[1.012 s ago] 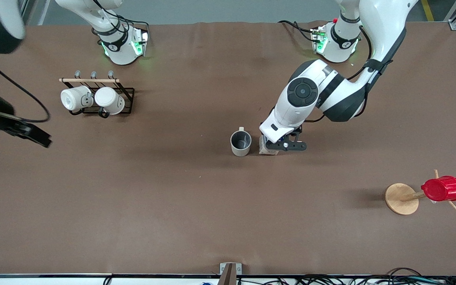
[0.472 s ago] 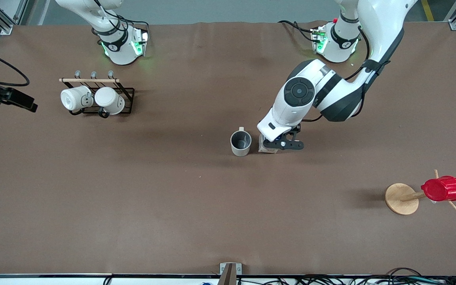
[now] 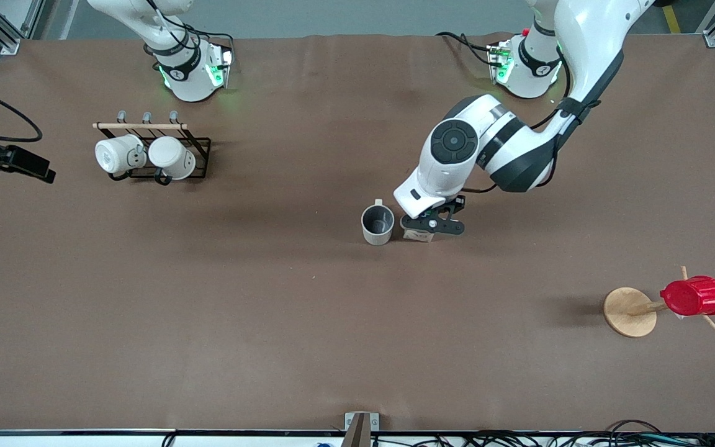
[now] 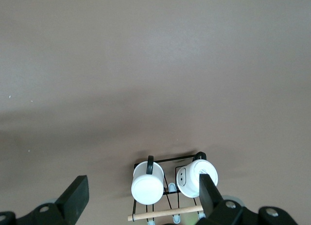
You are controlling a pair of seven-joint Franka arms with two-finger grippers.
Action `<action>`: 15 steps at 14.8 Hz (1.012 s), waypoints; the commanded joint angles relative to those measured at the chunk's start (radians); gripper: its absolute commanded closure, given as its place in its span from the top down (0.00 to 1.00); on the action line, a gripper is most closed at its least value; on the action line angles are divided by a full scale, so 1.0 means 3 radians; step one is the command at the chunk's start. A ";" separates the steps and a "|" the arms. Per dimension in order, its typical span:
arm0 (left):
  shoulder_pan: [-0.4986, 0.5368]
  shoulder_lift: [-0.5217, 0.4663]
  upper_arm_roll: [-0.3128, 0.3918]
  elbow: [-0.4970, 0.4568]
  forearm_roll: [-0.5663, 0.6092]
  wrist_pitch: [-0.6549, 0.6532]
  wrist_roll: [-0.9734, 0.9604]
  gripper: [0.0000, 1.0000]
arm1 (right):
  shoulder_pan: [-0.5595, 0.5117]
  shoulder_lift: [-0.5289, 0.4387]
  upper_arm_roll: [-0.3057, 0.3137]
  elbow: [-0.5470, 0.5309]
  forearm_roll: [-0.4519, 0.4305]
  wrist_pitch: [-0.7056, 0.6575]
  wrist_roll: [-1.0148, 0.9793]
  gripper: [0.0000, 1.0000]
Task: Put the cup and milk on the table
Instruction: 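Lower the milk carton beside the mug with the left gripper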
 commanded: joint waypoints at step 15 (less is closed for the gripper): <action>0.0068 -0.0333 -0.0023 0.0083 -0.0002 0.0085 -0.0047 1.00 | -0.0113 -0.0197 0.0036 -0.0238 0.0106 0.0173 -0.0051 1.00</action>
